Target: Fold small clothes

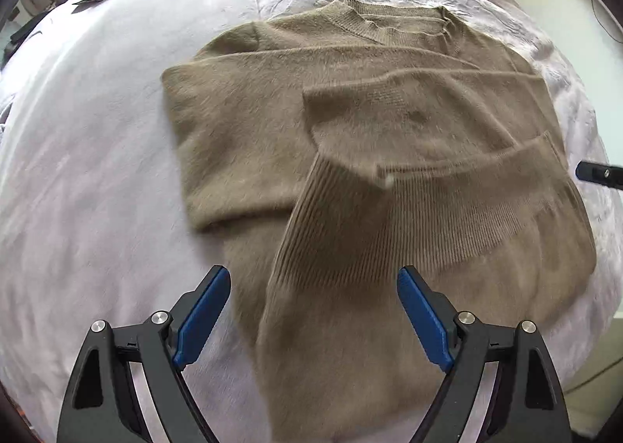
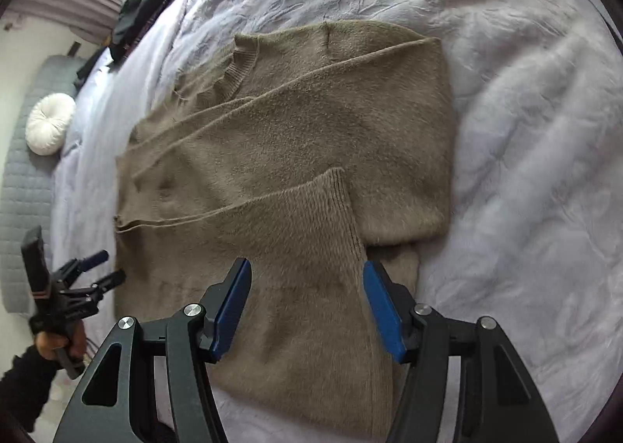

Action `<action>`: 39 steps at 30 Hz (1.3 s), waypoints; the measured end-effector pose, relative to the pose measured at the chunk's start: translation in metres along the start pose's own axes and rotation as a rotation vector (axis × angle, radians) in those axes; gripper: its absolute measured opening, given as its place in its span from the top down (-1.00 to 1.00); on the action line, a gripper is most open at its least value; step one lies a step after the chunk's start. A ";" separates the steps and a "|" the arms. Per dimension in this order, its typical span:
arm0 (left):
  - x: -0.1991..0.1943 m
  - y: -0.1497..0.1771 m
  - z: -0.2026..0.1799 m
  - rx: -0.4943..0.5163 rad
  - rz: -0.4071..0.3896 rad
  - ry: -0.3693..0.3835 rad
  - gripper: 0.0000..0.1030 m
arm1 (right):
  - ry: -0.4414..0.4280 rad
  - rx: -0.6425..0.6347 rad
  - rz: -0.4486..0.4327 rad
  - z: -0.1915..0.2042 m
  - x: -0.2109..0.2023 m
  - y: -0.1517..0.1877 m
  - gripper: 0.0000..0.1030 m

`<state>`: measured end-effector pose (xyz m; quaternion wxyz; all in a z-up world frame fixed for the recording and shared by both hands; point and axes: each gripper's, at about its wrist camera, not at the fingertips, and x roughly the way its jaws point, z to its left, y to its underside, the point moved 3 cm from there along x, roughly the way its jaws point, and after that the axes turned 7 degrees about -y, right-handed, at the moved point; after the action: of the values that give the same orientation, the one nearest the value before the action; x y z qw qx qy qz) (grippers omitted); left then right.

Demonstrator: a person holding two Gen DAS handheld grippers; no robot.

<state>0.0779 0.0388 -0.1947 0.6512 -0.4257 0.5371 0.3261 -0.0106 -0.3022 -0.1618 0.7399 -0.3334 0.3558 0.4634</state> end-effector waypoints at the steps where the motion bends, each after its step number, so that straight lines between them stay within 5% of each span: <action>1: 0.005 -0.005 -0.002 -0.002 -0.001 0.001 -0.70 | 0.013 -0.004 0.004 -0.001 0.008 -0.004 -0.25; 3: 0.011 -0.011 -0.004 -0.005 0.002 -0.010 -0.61 | 0.035 -0.007 0.024 -0.004 0.022 -0.007 -0.25; 5: 0.017 -0.013 -0.004 -0.008 0.006 -0.028 -0.02 | 0.077 -0.017 0.067 -0.005 0.038 -0.009 -0.09; 6: 0.018 -0.012 -0.004 -0.007 0.007 -0.044 0.14 | 0.097 -0.040 0.093 -0.001 0.044 -0.006 0.35; 7: 0.015 -0.011 -0.003 -0.006 -0.005 -0.035 0.73 | 0.112 -0.076 0.109 0.003 0.046 -0.003 0.78; 8: 0.012 -0.009 -0.003 -0.010 -0.012 -0.011 0.87 | 0.113 -0.105 0.112 0.008 0.045 0.001 0.79; 17: -0.070 -0.001 0.009 -0.073 -0.190 0.071 0.87 | 0.191 -0.329 -0.052 0.058 -0.026 0.027 0.79; 26: -0.113 -0.052 0.035 -0.130 -0.338 0.071 0.87 | 0.182 -0.374 -0.215 0.096 -0.078 -0.022 0.79; 32: -0.085 -0.113 0.039 -0.144 -0.359 0.038 0.87 | 0.181 -0.344 -0.223 0.088 -0.049 -0.092 0.79; 39: 0.003 -0.149 0.035 -0.148 -0.253 -0.040 0.87 | 0.185 -0.250 -0.124 0.045 0.027 -0.134 0.79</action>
<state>0.2247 0.0066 -0.1647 0.6644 -0.5304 0.4405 0.2885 0.1316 -0.2998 -0.1394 0.6840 -0.4853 0.3409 0.4247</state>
